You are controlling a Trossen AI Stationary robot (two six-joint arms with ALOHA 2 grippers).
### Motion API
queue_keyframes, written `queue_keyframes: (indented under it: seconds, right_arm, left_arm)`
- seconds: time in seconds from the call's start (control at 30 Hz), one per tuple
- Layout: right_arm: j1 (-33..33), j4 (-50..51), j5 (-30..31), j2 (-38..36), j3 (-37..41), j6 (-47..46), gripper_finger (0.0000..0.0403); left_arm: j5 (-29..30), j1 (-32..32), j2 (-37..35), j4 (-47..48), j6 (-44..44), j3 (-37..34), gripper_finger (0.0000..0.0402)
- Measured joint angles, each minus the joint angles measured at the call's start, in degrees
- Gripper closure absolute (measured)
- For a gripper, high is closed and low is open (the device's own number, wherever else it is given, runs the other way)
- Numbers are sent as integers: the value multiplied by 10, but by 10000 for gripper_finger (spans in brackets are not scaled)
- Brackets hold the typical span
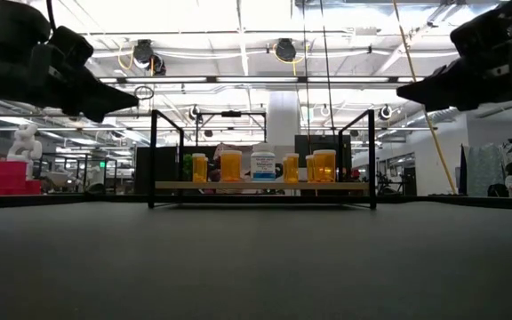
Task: Pick and place medicine bottles onto shelf by color
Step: Return to Home Position
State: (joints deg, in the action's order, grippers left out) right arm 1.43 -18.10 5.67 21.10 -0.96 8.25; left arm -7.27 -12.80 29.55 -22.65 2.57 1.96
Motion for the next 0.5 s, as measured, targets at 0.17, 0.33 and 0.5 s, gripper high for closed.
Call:
queue_keyframes:
  seconds: [0.17,0.33,0.5]
  right_arm:
    - [0,16,0,-22,0,2,403]
    - [0,44,-5,-50,1,4,403]
    - [0,64,-28,-90,1,9,403]
  left_arm:
    - [78,53,-25,38,-8,0,400]
    - [164,115,-31,50,13,0,400]
    - [189,145,-37,49,30,0,401]
